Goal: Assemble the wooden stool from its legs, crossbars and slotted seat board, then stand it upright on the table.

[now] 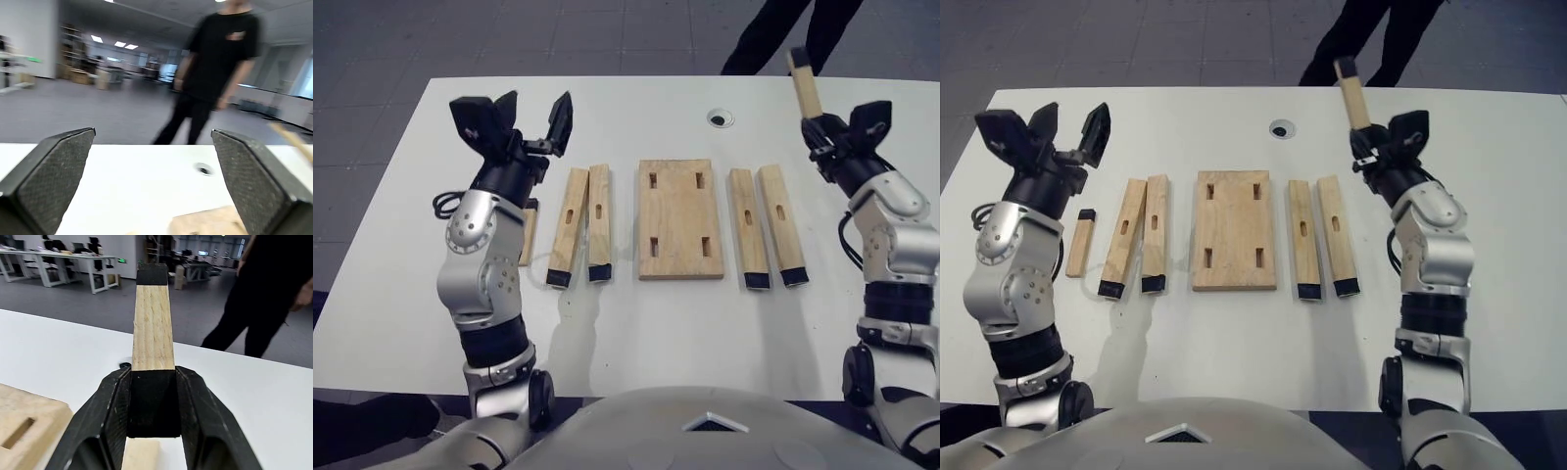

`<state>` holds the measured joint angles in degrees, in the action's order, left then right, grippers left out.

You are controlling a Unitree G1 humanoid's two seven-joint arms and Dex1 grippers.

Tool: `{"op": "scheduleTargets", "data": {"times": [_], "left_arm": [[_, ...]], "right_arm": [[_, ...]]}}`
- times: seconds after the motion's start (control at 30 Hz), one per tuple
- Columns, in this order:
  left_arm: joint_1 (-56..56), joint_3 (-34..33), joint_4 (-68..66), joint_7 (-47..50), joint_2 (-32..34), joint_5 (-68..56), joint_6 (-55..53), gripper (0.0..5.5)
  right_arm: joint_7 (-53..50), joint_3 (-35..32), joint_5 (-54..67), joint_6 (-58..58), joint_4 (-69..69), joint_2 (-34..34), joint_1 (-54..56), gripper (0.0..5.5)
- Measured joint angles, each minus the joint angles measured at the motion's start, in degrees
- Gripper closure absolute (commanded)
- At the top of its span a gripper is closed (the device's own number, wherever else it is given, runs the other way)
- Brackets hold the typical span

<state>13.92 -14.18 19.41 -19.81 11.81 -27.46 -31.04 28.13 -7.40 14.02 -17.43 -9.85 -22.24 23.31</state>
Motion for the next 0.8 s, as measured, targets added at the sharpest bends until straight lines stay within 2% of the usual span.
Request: {"op": "scheduleTargets", "data": {"times": [0.1,0.23,0.37,0.5,0.8], "left_arm": [[8.49,0.28,-7.37,-9.24,2.62,-7.12,-2.24,1.08],[11.20,0.31,-12.34,-14.80,2.68,-13.60,-3.78,1.08],[11.34,-0.32,-12.88,-10.38,-1.29,-18.09,-6.26,1.08],[11.41,0.54,-13.01,-4.50,-6.19,-21.18,-9.00,1.08],[11.38,4.62,-10.97,-3.40,-7.94,-22.81,-9.98,1.08]], "right_arm": [[6.32,2.97,0.97,6.56,-7.17,3.93,6.12,4.21],[8.14,5.65,1.03,9.86,-8.63,8.58,7.17,4.21],[5.08,7.82,-0.48,14.47,-5.49,12.79,7.02,4.21],[2.79,9.77,-5.56,23.25,-1.93,12.62,4.24,4.21],[4.34,12.79,-5.77,22.22,4.68,12.25,-1.14,4.21]]}}
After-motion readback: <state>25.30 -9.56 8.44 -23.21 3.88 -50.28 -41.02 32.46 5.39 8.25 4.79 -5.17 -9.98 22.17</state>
